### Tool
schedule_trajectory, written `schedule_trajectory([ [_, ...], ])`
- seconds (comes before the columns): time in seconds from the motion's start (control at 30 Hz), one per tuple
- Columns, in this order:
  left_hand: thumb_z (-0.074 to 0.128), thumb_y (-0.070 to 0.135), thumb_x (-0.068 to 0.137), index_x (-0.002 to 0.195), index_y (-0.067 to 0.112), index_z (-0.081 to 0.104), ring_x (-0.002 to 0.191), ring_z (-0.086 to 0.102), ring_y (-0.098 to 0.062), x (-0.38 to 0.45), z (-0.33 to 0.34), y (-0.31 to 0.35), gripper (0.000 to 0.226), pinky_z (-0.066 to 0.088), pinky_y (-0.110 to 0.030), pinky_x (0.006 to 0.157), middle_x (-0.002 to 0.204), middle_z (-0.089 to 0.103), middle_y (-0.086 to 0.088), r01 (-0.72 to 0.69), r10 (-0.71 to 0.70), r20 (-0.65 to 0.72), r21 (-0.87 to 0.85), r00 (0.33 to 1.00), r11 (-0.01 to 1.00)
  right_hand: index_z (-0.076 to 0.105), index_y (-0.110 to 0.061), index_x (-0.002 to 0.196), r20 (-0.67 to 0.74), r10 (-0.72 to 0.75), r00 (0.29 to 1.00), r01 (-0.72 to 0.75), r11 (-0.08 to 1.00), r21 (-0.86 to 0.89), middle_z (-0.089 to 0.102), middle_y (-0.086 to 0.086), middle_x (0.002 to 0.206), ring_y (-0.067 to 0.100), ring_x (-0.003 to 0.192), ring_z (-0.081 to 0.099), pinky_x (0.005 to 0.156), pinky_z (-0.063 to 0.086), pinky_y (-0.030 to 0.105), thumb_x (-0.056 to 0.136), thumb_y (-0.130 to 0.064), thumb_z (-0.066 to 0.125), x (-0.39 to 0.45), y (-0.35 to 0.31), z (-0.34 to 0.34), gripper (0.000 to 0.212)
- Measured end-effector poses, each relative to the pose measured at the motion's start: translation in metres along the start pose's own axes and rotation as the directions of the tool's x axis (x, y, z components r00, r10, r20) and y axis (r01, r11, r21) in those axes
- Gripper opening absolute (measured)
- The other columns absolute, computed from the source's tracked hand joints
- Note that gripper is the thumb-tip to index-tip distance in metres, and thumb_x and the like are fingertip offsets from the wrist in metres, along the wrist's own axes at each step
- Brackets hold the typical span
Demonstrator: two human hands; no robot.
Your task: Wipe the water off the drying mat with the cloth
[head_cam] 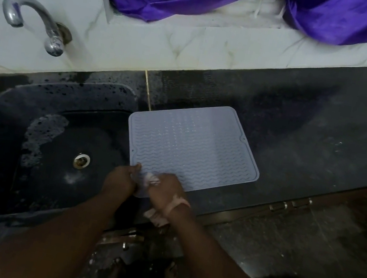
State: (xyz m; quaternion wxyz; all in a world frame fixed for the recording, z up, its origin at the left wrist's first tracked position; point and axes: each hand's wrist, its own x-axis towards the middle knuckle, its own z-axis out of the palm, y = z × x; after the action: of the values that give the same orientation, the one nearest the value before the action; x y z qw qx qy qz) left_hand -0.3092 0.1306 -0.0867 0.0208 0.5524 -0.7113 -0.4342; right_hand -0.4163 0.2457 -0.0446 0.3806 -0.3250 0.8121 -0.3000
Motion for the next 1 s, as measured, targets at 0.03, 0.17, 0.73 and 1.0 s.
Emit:
schedule_trajectory([
  [0.03, 0.058, 0.021, 0.101, 0.136, 0.022, 0.063, 0.122, 0.060, -0.029, 0.000, 0.001, 0.000, 0.036, 0.046, -0.031, 0.105, 0.138, 0.061, -0.012, -0.005, 0.005, 0.007, 0.022, 1.000, 1.000, 0.066, -0.008, 0.077, -0.081, 0.022, 0.996, -0.020, 1.000, 0.022, 0.068, 0.005, 0.073, 0.020, 0.067, 0.065, 0.060, 0.054, 0.027, 0.090, -0.034, 0.055, 0.008, 0.011, -0.018, 0.031],
  [0.17, 0.051, 0.003, 0.094, 0.147, 0.028, 0.050, 0.125, 0.055, -0.034, -0.006, 0.007, 0.004, 0.059, 0.047, -0.043, 0.107, 0.146, 0.045, -0.017, -0.004, 0.004, -0.003, 0.134, 1.000, 0.991, 0.066, -0.009, 0.095, -0.418, 0.141, 0.898, -0.229, 0.959, -0.167, 0.067, 0.012, 0.100, 0.024, 0.082, 0.062, 0.072, 0.048, 0.034, 0.097, -0.034, 0.046, 0.036, 0.064, -0.095, 0.032],
  [0.73, 0.070, -0.010, 0.083, 0.107, 0.017, 0.074, 0.102, 0.067, -0.032, 0.004, 0.019, 0.023, 0.036, 0.057, -0.042, 0.092, 0.116, 0.069, -0.009, 0.234, -0.354, -0.112, -0.564, 0.929, 0.792, 0.062, -0.014, 0.113, -0.198, -0.054, 0.979, 0.010, 0.976, -0.218, 0.049, 0.008, 0.121, 0.031, 0.102, 0.063, 0.087, 0.053, 0.034, 0.091, -0.032, 0.052, 0.000, 0.016, -0.005, 0.031],
  [1.0, 0.073, -0.007, 0.081, 0.111, 0.015, 0.073, 0.098, 0.060, -0.019, -0.004, 0.022, 0.018, 0.037, 0.051, -0.029, 0.085, 0.126, 0.067, -0.008, 0.173, -0.344, -0.223, -0.552, 0.912, 0.815, 0.059, -0.011, 0.116, -0.501, 0.198, 0.843, -0.355, 0.903, -0.241, 0.054, 0.011, 0.122, 0.032, 0.105, 0.059, 0.079, 0.047, 0.035, 0.085, -0.025, 0.056, 0.040, 0.092, -0.140, 0.034],
])
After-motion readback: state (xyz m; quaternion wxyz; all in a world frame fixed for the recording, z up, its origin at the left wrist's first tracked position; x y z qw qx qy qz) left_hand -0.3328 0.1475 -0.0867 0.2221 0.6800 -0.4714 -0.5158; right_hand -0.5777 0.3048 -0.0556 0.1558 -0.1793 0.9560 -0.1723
